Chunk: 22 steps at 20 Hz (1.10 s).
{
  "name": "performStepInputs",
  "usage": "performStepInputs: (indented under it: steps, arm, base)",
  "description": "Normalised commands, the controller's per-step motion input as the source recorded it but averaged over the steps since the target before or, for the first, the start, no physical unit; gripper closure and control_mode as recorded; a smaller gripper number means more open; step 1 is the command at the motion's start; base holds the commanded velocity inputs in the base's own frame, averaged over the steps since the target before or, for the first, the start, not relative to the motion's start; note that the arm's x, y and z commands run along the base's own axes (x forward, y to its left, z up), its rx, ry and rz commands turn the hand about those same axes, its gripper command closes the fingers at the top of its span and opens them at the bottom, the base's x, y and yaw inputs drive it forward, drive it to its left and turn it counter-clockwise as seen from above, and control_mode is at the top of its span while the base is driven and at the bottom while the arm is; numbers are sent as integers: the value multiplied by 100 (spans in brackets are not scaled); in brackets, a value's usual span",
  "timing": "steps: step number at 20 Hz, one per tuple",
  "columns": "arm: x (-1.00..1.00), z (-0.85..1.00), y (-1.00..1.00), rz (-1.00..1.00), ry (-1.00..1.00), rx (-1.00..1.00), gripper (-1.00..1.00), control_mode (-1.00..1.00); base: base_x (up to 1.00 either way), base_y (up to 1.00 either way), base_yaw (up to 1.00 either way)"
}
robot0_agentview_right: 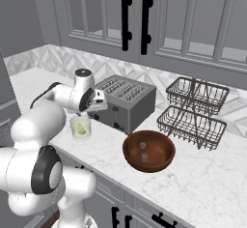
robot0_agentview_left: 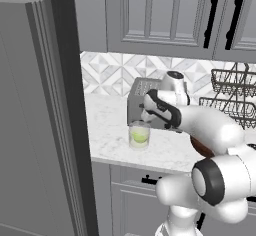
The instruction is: Grab a lemon wedge from the fridge and one ice cube from the ice bowl, and put them in the glass of lemonade.
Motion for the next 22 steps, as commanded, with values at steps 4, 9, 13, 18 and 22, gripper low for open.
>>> performStepInputs:
  steps: [4, 9, 13, 18, 22]
  arm:
    - [-16, 23, -98, 0, 4, -14, -100, -100]
    - [-13, 1, -100, 0, 3, -4, -100, -100]
    - [-26, -6, -100, -6, 0, 0, -100, -100]
    - [-42, -3, -67, -22, 3, -1, -100, -100]
    - [-21, 0, -23, -22, 10, 0, -100, -100]
  base:
    - [0, 0, 0]
    - [0, 0, 0]
    - [0, 0, 0]
    - [0, 0, 0]
    - [0, 0, 0]
